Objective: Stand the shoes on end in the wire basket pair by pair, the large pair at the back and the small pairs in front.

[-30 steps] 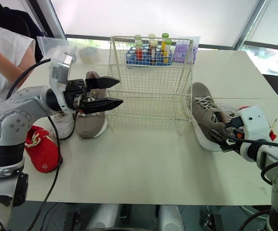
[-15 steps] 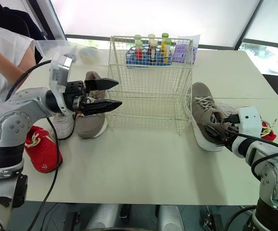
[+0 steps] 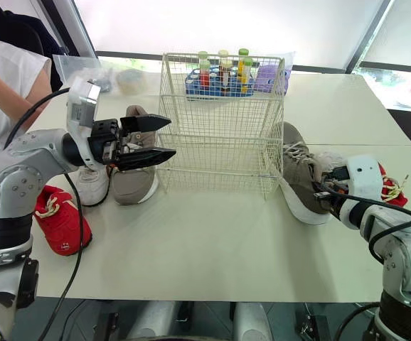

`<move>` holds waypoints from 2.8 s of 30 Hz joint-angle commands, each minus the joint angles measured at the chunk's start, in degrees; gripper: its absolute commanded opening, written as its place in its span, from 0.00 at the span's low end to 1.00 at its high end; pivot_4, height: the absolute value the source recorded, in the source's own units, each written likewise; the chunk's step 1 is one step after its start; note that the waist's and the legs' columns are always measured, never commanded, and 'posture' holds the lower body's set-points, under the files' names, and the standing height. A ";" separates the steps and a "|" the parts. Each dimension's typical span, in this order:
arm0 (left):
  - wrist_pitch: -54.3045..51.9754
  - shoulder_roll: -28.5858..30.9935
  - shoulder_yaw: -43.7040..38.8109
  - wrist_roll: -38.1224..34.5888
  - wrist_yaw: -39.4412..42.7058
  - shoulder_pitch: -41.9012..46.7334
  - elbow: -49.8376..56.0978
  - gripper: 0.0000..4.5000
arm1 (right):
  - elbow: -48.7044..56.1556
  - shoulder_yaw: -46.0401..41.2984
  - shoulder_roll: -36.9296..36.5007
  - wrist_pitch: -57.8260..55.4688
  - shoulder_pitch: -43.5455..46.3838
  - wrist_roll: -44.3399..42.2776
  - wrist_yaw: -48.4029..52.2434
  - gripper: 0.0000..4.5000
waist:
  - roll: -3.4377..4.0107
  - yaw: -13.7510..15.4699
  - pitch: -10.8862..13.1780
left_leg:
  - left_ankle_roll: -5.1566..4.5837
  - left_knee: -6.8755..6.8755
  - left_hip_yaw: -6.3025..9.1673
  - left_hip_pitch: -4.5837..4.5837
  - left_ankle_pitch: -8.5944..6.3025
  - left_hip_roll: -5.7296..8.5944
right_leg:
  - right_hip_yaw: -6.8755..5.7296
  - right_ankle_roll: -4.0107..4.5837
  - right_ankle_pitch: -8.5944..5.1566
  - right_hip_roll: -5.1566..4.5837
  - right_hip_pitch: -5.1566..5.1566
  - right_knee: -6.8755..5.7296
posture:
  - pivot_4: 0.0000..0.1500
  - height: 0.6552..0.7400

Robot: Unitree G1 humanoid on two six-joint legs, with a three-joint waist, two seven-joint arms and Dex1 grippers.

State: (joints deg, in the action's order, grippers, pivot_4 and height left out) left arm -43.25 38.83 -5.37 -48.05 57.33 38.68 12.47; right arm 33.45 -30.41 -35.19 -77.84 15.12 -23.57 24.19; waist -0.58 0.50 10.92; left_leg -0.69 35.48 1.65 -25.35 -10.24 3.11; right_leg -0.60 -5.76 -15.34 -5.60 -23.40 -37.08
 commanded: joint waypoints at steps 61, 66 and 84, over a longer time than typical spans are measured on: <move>-13.98 3.70 -6.92 -1.38 3.96 26.96 -29.48 0.88 | -10.19 21.78 -22.75 54.79 37.88 -5.13 34.61 0.04 | -0.04 -1.16 0.25 | 0.01 -0.14 -0.11 -0.13 0.00 0.03 | 0.13 -0.45 0.23 -0.05 -0.24 0.01 | 1.00 0.94; -14.59 2.77 -7.58 -1.59 3.68 27.30 -29.71 0.39 | -11.26 22.11 -23.31 54.94 37.35 -3.47 35.13 0.04 | -0.04 -1.16 0.25 | 0.01 -0.14 -0.11 -0.13 0.00 0.02 | 0.13 -0.45 0.23 -0.04 -0.25 0.01 | 1.00 0.94; -17.62 -11.82 -23.82 -14.77 -19.93 22.27 -23.32 0.14 | -11.69 -4.71 -11.94 22.28 17.89 -35.18 12.64 0.99 | -0.12 -0.91 0.21 | -0.01 -0.06 -0.08 -0.12 -0.01 0.02 | 0.13 -0.55 0.35 -0.08 -0.16 -0.01 | 1.00 0.94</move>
State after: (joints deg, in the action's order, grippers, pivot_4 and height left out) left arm -61.44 27.29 -25.94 -58.61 38.69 59.85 -13.91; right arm 20.58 -31.77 -48.55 -54.13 34.44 -55.33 40.50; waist -0.70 -0.41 11.14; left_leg -0.70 35.42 1.55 -25.47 -10.25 3.13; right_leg -0.46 -6.32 -14.98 -5.68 -23.57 -37.10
